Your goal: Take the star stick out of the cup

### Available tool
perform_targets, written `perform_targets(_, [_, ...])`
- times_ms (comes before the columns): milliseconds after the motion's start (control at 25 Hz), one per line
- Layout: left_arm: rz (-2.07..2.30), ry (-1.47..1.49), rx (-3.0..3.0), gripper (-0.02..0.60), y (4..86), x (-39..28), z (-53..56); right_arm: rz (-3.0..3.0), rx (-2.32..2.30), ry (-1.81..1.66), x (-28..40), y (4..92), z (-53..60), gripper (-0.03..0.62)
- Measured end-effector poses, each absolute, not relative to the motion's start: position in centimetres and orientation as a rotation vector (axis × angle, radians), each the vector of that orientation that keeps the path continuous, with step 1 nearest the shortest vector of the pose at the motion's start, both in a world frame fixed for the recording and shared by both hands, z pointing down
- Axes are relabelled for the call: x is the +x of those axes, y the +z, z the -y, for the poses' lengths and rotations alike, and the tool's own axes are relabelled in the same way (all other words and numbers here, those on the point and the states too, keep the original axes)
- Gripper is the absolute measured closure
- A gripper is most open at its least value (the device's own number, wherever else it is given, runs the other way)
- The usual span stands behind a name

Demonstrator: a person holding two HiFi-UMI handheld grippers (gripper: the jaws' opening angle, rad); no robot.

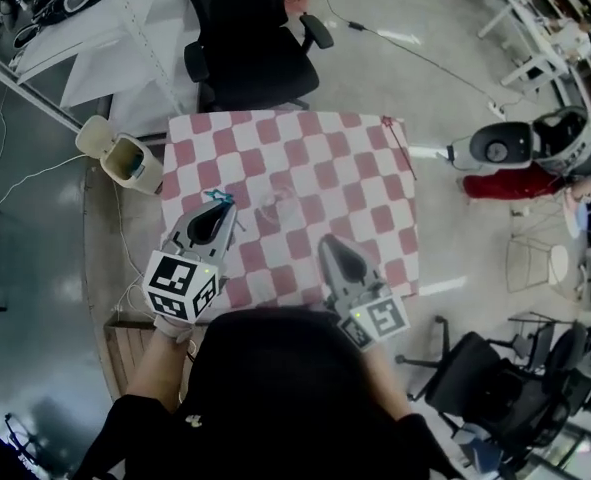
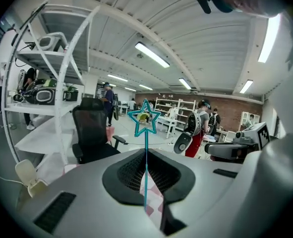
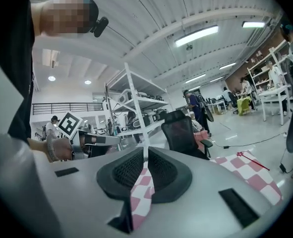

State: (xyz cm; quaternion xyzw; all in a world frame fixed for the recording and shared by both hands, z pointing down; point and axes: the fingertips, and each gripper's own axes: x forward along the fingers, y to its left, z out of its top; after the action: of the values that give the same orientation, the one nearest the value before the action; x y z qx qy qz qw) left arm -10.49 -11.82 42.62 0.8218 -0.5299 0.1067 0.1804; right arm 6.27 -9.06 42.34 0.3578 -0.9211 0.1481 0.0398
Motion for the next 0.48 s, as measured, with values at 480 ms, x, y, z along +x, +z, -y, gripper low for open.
perform_targets(480, [1.658, 0.237, 2.187, 0.532, 42.3, -14.9, 6.6, 2.932, 0.844, 0.425, 0.7, 40.9, 8.9, 0.554])
